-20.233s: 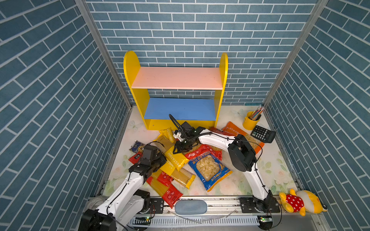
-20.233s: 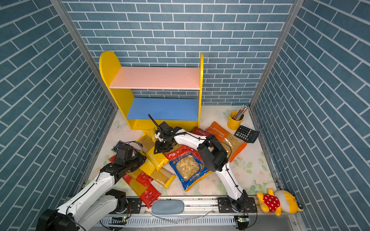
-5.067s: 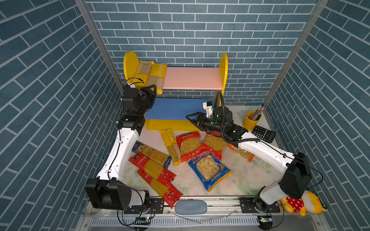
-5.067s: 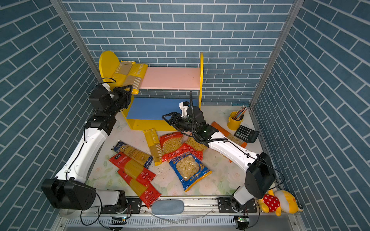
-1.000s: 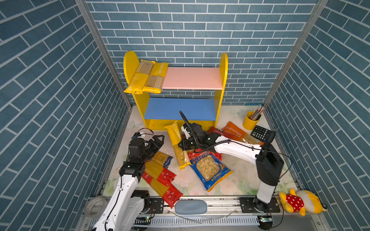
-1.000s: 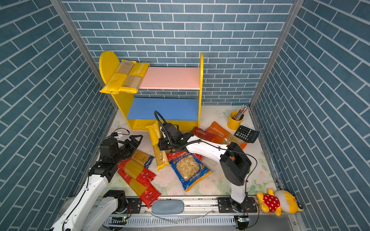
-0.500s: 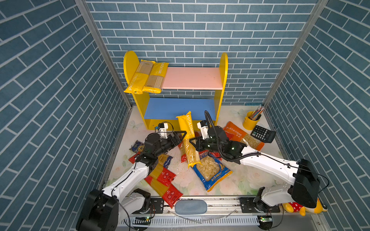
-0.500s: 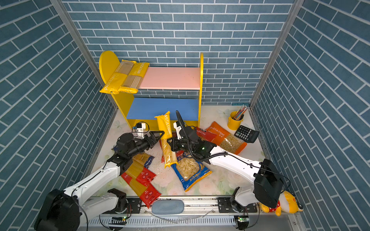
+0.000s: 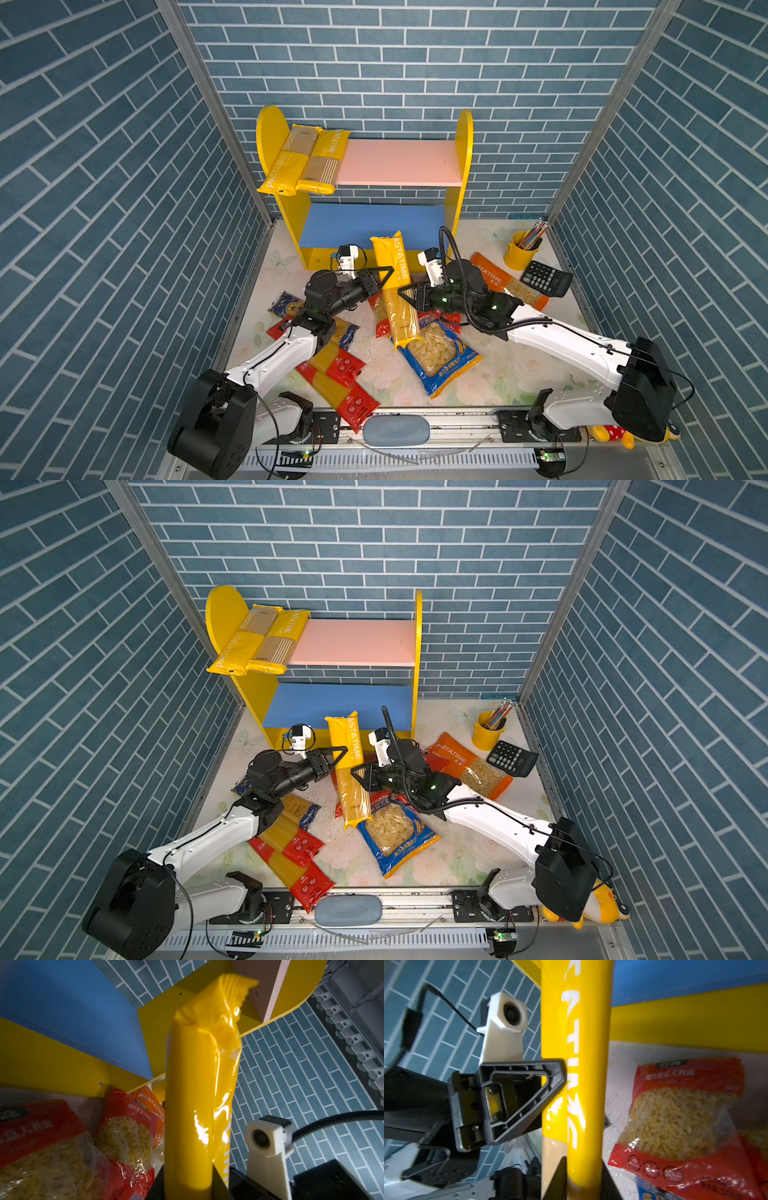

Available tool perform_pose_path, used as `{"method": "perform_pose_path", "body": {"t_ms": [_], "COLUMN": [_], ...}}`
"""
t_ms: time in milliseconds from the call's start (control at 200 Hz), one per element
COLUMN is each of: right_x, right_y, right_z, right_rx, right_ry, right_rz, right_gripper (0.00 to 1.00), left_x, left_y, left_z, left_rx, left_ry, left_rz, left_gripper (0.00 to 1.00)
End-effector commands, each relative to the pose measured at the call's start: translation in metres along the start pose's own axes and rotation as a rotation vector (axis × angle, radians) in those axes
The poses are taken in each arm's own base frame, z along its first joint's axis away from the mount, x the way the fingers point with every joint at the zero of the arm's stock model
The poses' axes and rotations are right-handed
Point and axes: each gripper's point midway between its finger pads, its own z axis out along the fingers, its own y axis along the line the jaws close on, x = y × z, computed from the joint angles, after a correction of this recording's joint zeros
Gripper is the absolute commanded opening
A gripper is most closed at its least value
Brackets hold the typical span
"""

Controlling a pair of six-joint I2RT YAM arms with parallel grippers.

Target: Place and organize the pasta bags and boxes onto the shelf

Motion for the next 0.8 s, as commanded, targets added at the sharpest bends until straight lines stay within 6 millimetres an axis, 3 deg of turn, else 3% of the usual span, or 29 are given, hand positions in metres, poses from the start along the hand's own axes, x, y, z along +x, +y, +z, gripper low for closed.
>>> {"method": "perform_pose_path", "body": {"t_ms": [0, 140, 325, 510, 620, 640, 795], "right_x": [-0.014, -0.002, 0.02, 0.033, 0.031, 0.031, 0.022], "right_y": [0.032, 0.013, 0.003, 0.01, 0.02, 0.022, 0.038], "right_z": [-0.019, -0.03, -0.032, -0.036, -0.044, -0.045, -0.054], "right_rx": [-0.219, -0.294, -0.329, -0.413, -0.475, -0.485, -0.564], "right_ry": [-0.039, -0.017, 0.054, 0.088, 0.076, 0.076, 0.049], "right_rz": [0.025, 0.098, 0.1, 0.101, 0.104, 0.104, 0.112], "right_gripper": [0.38, 0.54, 0.61, 0.59, 0.56, 0.55, 0.5], "left_x": [-0.014, -0.021, -0.03, -0.036, -0.038, -0.042, -0.05], "left_y": [-0.047, -0.066, -0.091, -0.11, -0.113, -0.124, -0.139], "left_z": [0.001, -0.001, -0.005, -0.008, -0.008, -0.009, -0.007], "left_rx": [0.145, 0.207, 0.27, 0.322, 0.336, 0.358, 0.395], "left_ry": [-0.022, -0.039, -0.063, -0.079, -0.084, -0.093, -0.104], "left_rz": [0.052, 0.043, 0.046, 0.05, 0.053, 0.067, 0.085], "left_gripper": [0.2, 0.13, 0.12, 0.11, 0.11, 0.11, 0.13]}}
